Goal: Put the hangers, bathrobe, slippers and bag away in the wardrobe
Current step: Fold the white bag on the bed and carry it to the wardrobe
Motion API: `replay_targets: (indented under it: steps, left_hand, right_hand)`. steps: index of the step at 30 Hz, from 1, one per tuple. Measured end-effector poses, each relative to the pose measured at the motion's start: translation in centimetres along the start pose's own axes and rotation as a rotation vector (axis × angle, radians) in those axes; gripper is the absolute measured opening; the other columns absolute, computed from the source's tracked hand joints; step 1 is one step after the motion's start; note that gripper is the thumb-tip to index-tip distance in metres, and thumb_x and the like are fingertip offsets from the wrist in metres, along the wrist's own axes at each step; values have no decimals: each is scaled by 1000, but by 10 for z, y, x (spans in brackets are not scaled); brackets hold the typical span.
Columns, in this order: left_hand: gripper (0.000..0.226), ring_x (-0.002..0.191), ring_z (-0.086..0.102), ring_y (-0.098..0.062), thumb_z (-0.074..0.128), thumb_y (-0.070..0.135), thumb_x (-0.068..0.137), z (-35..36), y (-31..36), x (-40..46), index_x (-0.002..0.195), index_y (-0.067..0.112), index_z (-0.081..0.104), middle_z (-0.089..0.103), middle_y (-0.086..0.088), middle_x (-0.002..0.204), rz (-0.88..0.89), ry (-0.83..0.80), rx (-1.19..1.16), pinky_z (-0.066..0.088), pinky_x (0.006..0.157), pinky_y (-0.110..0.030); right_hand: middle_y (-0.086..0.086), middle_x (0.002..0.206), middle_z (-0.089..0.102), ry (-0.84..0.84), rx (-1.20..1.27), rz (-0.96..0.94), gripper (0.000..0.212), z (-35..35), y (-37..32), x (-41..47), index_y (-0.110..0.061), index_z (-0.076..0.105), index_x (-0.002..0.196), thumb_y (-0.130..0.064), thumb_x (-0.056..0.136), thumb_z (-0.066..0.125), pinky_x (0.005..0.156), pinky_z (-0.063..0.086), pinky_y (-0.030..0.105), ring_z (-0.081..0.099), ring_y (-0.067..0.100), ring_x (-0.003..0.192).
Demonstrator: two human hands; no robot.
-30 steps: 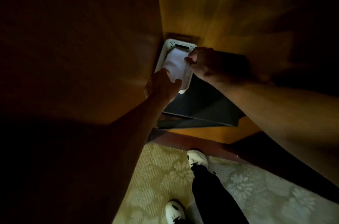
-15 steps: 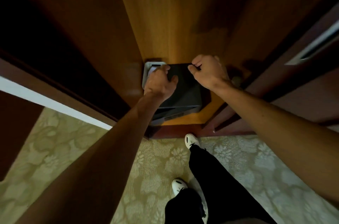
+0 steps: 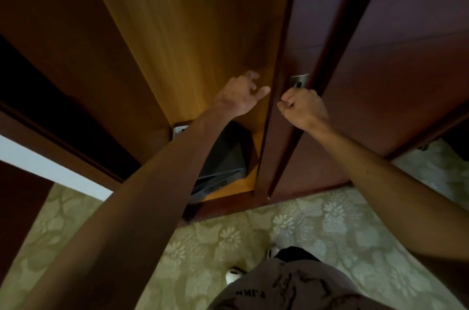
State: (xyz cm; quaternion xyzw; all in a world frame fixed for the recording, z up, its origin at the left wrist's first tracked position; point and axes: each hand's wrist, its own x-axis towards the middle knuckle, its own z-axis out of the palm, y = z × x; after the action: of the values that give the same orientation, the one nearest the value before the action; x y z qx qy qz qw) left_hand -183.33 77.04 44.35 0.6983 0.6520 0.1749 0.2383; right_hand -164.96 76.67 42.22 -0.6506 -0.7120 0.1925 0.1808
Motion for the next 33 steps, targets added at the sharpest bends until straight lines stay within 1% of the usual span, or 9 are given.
replay_targets:
  steps: [3,6,9,12,18,21,23,28,33]
  left_hand:
    - [64,122,56,-19,53,59,96,6,30,13,144,17,45,66,1,125,8,-17,77,48,95,-37]
    - [52,102,66,-23,56,59,95,11,47,25,122,15,58,69,-4,105,-24,28,97,56,84,-40]
    - [48,92,71,-25,54,59,96,9,50,32,112,15,62,70,-5,96,-60,36,106,59,81,-44]
    - [46,87,72,-23,53,56,98,7,50,30,115,14,62,69,0,92,-68,42,136,59,79,-43]
    - [58,81,71,-21,51,65,94,11,41,32,129,19,57,72,0,99,-90,56,115,61,75,-45]
    - [59,77,71,-19,54,66,91,12,33,31,125,19,60,72,0,99,-84,70,59,62,72,-45]
    - [55,75,71,-18,57,66,89,9,27,30,116,19,65,72,1,93,-99,78,61,62,72,-45]
    - [50,79,69,-17,56,64,91,-1,10,21,110,18,66,71,1,89,-105,83,92,60,75,-45]
    - [45,84,68,-18,55,58,95,-19,-9,2,112,17,66,70,0,92,-126,95,114,59,76,-43]
  right_hand:
    - [6,101,72,-31,-112,24,22,-15,17,6,-22,71,104,-34,88,62,87,56,36,68,27,100]
    - [10,106,69,-95,-149,29,27,-27,24,9,-16,69,110,-31,88,64,85,57,37,67,31,100]
    - [9,110,69,-185,-137,-45,26,-32,23,10,-14,68,114,-21,88,65,85,56,37,66,30,104]
    - [6,103,67,-202,-106,-114,23,-30,20,10,-14,63,108,-23,88,68,73,53,34,67,27,95]
    - [4,89,57,-169,-130,-136,14,-25,12,13,-7,65,99,-20,94,64,67,47,33,66,26,88]
    - [1,81,59,-164,-145,-166,18,-23,11,14,-9,64,89,-26,91,70,62,48,32,61,20,74]
    - [-4,74,52,-170,-159,-183,20,-20,8,12,-9,63,88,-28,90,70,64,49,32,63,21,77]
    - [8,98,66,-164,-201,-241,25,-12,-9,7,-8,65,100,-30,90,71,70,53,33,68,26,92]
    - [9,99,68,-161,-216,-254,23,3,-37,-1,-8,66,97,-29,90,72,67,50,32,69,27,91]
